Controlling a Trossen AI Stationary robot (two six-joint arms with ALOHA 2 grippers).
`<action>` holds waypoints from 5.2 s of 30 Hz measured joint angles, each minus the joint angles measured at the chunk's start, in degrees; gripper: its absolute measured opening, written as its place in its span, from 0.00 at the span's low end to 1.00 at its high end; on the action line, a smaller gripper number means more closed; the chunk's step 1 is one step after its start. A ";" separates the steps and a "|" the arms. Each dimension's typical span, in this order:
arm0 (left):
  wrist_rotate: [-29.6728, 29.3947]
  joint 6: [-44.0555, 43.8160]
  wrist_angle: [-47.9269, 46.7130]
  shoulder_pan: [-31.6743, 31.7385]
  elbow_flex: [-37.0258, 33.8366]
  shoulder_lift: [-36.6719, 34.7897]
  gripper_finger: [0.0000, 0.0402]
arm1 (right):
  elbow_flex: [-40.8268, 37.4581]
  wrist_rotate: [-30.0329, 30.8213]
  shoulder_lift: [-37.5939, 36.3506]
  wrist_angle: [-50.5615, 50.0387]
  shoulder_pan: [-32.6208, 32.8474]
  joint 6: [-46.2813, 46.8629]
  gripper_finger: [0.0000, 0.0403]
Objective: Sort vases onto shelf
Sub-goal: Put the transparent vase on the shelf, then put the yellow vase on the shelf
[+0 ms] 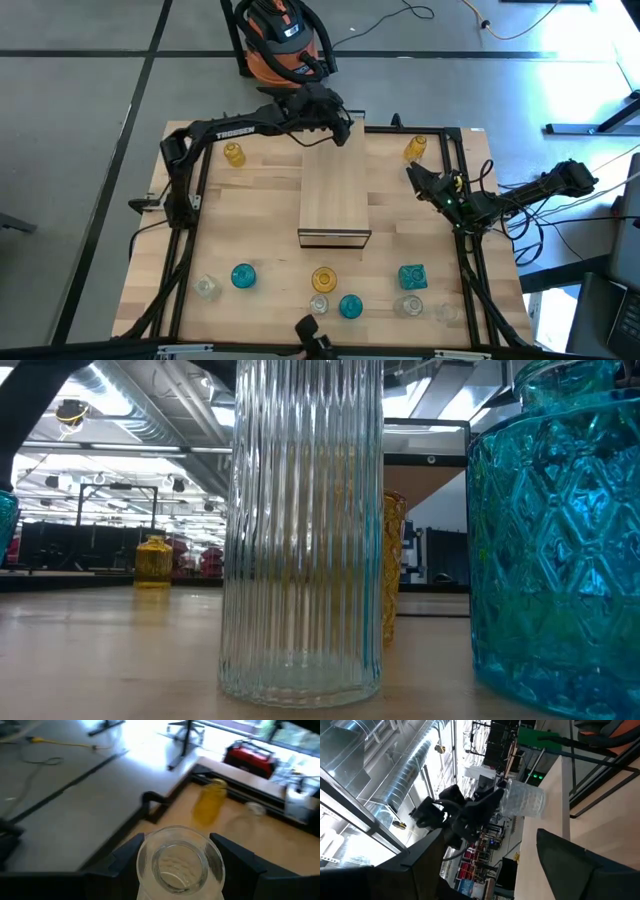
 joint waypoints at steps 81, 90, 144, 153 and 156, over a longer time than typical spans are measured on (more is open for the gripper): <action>1.06 -3.95 -43.18 26.73 -33.86 -28.62 0.57 | 0.00 4.35 0.00 -1.52 0.00 0.17 0.70; 1.28 -2.87 -43.29 26.63 -33.86 -28.62 0.57 | 0.00 3.89 0.00 -0.50 0.00 0.02 0.70; 10.47 -4.30 -63.45 -12.22 25.19 -14.90 0.07 | -0.02 5.44 0.00 -0.81 -0.02 0.00 0.70; 9.79 6.26 -70.89 -12.05 38.37 3.40 0.07 | -0.02 2.87 0.00 -0.35 0.00 0.18 0.70; 5.68 7.09 -72.90 -10.94 39.80 5.60 0.07 | -0.03 1.24 0.00 -0.23 0.00 0.17 0.70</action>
